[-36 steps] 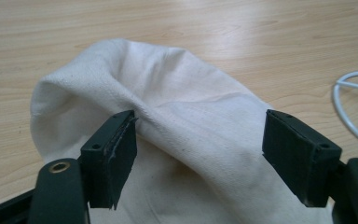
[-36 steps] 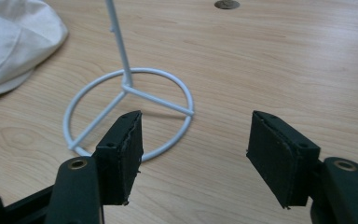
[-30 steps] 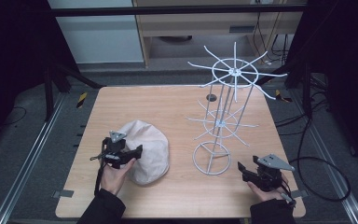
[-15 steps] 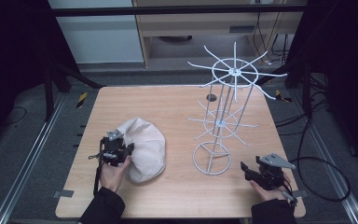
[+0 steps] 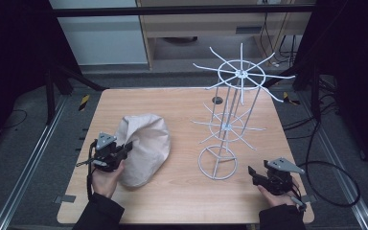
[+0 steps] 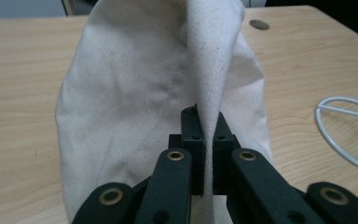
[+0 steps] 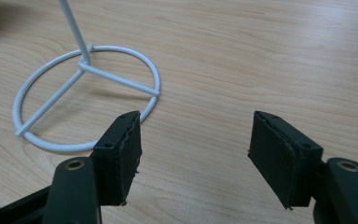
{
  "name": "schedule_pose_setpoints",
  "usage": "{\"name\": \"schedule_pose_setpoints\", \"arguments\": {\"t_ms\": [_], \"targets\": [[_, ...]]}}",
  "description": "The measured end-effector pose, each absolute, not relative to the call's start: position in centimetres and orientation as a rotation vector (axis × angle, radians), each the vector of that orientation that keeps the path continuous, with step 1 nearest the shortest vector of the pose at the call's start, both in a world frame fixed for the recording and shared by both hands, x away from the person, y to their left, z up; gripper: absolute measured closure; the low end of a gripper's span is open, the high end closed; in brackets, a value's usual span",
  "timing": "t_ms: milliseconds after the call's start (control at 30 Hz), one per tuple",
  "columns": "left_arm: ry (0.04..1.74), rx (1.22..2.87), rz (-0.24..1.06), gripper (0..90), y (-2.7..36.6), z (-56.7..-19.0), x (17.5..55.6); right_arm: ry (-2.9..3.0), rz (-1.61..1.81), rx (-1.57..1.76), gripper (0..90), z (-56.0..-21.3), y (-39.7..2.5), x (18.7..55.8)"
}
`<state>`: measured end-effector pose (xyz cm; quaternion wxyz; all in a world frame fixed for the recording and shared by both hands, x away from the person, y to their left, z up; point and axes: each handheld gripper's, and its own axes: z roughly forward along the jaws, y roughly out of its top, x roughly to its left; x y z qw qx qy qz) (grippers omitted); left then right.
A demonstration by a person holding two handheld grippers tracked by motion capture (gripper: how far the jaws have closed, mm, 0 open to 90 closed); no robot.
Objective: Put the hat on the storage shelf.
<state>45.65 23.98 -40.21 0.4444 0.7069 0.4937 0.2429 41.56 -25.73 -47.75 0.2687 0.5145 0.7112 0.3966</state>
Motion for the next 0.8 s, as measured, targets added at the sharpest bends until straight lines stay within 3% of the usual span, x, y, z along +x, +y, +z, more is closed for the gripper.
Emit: {"name": "schedule_pose_setpoints", "arguments": {"t_ms": [800], "targets": [[0.895,1.444,0.671,88.8,27.2,-33.0,40.0,1.908,1.077,1.376,34.4,-47.7,-25.8,41.5]]}}
